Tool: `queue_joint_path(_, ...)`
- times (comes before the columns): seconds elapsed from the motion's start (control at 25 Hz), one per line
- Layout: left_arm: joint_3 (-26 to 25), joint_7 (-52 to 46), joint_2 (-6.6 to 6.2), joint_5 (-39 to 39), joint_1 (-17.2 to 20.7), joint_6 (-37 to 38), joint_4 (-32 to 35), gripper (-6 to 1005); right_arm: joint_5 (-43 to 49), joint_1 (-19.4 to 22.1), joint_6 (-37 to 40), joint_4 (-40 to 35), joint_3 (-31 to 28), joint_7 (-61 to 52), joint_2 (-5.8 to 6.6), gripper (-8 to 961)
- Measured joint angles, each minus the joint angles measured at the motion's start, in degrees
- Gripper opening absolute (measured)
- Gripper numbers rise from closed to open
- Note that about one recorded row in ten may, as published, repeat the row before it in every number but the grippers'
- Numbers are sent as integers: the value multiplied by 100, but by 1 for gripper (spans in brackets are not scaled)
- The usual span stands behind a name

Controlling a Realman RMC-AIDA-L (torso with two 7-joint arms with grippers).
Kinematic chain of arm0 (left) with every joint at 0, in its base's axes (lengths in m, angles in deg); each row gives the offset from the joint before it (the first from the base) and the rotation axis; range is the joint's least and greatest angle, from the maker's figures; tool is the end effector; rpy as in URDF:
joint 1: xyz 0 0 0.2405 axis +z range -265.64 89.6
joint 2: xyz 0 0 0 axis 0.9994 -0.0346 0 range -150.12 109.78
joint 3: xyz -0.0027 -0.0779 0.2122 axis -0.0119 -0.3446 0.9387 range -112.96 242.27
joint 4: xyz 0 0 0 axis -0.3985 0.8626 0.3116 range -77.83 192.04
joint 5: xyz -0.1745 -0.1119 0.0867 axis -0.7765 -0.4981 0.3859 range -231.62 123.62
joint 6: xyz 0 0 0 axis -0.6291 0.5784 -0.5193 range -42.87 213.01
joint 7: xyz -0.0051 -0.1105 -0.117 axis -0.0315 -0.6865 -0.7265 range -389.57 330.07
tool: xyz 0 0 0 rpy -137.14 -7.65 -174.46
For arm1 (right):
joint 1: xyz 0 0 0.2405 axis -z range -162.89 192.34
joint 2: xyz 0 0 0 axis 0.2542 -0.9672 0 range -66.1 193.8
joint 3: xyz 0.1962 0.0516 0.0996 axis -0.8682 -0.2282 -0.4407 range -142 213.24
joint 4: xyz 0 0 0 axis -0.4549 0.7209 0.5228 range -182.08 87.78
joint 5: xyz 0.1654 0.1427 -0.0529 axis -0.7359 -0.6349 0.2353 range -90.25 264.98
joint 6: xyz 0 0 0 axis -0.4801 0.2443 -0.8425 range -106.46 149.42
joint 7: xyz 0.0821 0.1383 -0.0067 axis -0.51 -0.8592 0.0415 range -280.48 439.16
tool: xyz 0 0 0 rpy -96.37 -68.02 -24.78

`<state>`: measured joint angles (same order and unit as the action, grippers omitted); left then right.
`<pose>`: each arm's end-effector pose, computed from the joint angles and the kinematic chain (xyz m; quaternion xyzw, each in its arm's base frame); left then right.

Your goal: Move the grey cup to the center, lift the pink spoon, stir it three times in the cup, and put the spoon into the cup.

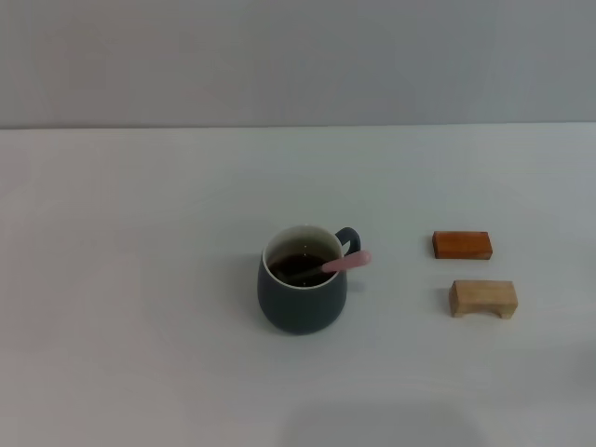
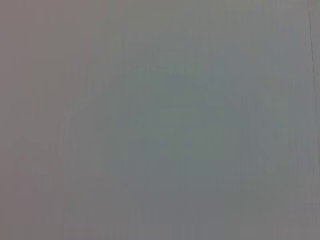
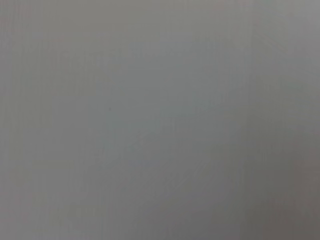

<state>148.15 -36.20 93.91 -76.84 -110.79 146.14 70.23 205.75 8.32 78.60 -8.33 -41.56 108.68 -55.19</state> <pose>-0.3696 0.3588 0.1098 -0.5456 -0.2464 -0.2693 0.7544 0.3726 0.3096 0.0860 -0.4537 0.2904 0.1566 0.8279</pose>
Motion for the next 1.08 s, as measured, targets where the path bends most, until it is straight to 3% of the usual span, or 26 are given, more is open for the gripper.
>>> queue_joint_path(1.08, 0, 53, 16, -1, 1, 1, 31, -2, 35, -107, 141, -174, 47, -262, -5, 379)
